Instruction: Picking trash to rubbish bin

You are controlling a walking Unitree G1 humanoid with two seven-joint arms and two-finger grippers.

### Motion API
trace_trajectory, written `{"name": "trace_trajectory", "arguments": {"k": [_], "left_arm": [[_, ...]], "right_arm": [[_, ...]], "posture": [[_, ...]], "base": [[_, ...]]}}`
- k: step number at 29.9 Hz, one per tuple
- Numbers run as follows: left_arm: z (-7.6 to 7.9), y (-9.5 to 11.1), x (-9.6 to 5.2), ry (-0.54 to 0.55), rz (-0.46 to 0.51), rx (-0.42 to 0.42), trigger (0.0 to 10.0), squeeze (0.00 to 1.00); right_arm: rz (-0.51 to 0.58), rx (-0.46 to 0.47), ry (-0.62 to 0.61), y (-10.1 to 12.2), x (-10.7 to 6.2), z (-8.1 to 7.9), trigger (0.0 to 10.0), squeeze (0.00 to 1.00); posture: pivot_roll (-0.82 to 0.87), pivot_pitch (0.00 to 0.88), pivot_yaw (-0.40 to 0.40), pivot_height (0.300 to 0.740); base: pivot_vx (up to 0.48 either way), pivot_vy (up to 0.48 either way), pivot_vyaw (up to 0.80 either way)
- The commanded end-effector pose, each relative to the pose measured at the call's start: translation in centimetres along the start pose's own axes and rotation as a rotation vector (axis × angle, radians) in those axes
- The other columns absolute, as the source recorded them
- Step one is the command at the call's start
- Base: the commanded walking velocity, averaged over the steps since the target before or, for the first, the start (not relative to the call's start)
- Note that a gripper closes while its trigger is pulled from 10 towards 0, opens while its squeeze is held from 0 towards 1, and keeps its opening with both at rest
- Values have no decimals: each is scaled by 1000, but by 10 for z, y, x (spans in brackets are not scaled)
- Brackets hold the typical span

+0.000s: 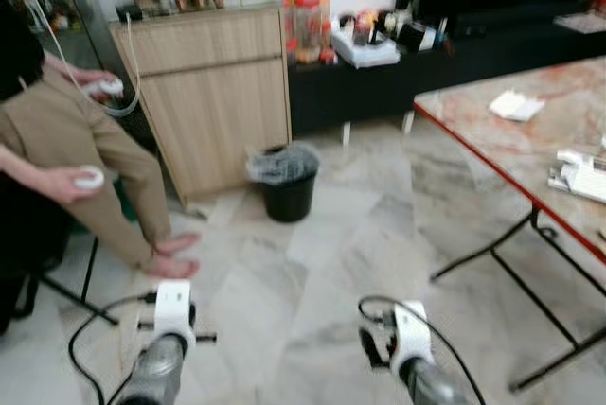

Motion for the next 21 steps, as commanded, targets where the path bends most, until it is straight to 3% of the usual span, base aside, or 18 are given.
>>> {"name": "trace_trajectory", "arguments": {"k": [1,8,12,21], "left_arm": [[5,3,0,-16,17,-4,10000,0],[3,-3,-1,-13,-9,12,10000,0],[-1,-23,-6,9,-78,-2,10000,0],[-2,-41,-13,20,-140,0,10000,0]], "right_arm": [[1,11,-9,1,0,3,10000,0],[-7,22,-12,-2,0,2,10000,0],[-38,13,-20,-12,-2,4,10000,0],[-65,18,-44,-23,-6,10,10000,0]], "posture": [[33,0,22,740],[34,0,27,740],[39,0,24,740],[38,0,27,740]], "base": [[0,0,0],[38,0,0],[378,0,0],[428,0,0]]}}
Point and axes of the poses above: a point about 5 cm out from each wrist's last joint towards the gripper, its own x axis pointing out of the wrist towards the gripper, its own y axis along the axis of the wrist's last joint, z = x × y, the point moved 6 cm from there along x, pointing out of the wrist towards the gripper, and after that the axes turned 13 degrees about x, right-handed, at the moved point
